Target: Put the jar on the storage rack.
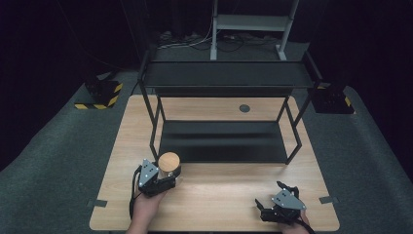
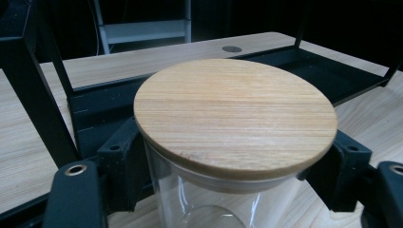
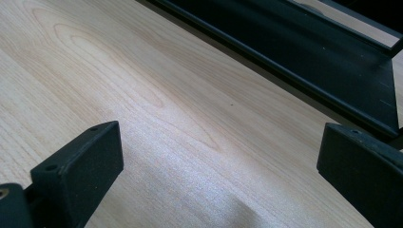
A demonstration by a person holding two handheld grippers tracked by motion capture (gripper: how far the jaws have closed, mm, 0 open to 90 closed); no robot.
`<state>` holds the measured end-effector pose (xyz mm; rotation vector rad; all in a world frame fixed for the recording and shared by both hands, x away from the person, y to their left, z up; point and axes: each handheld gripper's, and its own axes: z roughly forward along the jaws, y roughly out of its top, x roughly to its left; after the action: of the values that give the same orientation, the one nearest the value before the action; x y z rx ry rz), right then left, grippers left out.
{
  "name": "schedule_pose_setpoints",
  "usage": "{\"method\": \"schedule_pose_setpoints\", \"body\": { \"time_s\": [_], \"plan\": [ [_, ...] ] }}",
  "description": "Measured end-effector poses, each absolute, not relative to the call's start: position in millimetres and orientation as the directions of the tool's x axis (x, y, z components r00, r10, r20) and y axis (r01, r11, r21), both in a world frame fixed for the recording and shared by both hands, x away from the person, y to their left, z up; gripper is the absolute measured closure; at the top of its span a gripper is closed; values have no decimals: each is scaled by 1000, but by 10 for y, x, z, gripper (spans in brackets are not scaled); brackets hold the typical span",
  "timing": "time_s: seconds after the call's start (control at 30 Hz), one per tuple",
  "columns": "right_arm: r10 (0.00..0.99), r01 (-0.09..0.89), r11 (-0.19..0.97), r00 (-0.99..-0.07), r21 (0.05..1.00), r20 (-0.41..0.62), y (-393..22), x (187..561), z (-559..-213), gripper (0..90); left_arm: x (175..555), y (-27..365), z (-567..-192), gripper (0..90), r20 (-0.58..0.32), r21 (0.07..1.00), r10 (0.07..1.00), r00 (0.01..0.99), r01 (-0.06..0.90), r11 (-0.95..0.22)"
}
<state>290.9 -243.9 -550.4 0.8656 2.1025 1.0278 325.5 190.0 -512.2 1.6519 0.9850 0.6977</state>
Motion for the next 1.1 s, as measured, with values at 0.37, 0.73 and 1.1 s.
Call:
{"method": "schedule_pose_setpoints", "body": {
  "time_s": [0.37,0.73,1.1],
  "plan": [
    [774,277,480,-581,832,-253,-2438,2911,-5504,6,3240,1891,-5038,262,-15,962,868,497,245,-123],
    [774,278,480,-581,832,-252,-2439,2913,-5504,6,3220,1846,-4828,263,7,968,866,500,212,-131],
    [775,279,476,-581,834,-249,-2443,2912,-5503,6,3203,1760,-4649,263,26,971,861,509,192,-143]
  ]
}}
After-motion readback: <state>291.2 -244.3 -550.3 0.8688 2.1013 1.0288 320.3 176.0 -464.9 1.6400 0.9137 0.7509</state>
